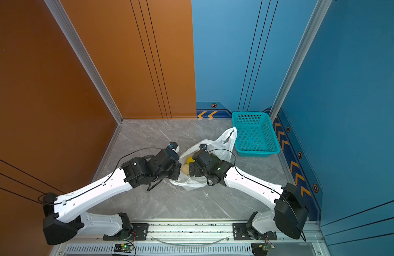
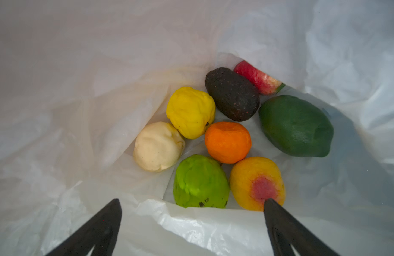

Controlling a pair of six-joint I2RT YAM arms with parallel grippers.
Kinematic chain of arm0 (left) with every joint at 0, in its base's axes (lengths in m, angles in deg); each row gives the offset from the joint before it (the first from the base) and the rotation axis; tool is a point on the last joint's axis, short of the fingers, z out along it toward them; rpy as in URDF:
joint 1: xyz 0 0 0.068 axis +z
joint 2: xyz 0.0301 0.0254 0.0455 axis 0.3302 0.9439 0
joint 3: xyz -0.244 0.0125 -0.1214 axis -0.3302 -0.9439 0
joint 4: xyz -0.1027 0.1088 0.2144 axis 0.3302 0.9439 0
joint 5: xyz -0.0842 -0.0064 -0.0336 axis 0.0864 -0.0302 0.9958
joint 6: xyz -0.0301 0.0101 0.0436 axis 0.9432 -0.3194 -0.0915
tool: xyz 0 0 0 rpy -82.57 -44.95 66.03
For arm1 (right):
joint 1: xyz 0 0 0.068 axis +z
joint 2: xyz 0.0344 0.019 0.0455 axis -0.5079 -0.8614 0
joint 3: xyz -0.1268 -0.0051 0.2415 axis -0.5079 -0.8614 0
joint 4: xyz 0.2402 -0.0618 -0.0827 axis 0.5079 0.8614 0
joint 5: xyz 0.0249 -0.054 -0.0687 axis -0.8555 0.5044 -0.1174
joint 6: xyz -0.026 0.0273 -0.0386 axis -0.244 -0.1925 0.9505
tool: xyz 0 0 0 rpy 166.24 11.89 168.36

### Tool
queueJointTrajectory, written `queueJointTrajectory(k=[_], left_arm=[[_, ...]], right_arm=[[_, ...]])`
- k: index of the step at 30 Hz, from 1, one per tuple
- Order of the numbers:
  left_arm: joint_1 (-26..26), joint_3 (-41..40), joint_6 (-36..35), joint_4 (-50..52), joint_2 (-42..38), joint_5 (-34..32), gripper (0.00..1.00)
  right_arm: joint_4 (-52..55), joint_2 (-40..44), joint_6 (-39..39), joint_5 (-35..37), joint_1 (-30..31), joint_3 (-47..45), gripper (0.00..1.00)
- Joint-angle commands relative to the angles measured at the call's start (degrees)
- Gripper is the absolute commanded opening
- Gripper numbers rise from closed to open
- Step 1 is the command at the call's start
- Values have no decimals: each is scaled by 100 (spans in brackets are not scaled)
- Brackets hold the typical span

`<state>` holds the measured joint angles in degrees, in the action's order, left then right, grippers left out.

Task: Untie the knot of the plastic bag and take out the fruit
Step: Open the plastic bag at the center of the table.

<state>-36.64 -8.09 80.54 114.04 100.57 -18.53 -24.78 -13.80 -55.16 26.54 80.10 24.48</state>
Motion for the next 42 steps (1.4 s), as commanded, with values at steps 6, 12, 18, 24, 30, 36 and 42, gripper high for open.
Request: queueJointTrajectory(k=[6,12,18,24,30,36,42], left_arm=[[28,-316,240,32,-238,195,0],[-57,-727,303,-11,-421,450,0],[-70,-923,328,6,-524,489,0],[-81,-679,133,5,-351,416,0],[-146,-531,97,6,-135,446,0],[-132,-517,106,20,-127,274,0],[-87,-336,150,47,-103,94,0]], right_arm=[[483,76,-445,-520,474,-895,100],[605,-111,-971,-638,955,-1172,100],[608,-61,-917,-434,695,-759,100],[497,-165,-958,-344,189,-478,100],[-109,-278,-1092,-700,-151,-522,97],[-599,-556,-1327,-989,-27,-511,92],[-1002,-828,-1418,-904,23,-591,90]])
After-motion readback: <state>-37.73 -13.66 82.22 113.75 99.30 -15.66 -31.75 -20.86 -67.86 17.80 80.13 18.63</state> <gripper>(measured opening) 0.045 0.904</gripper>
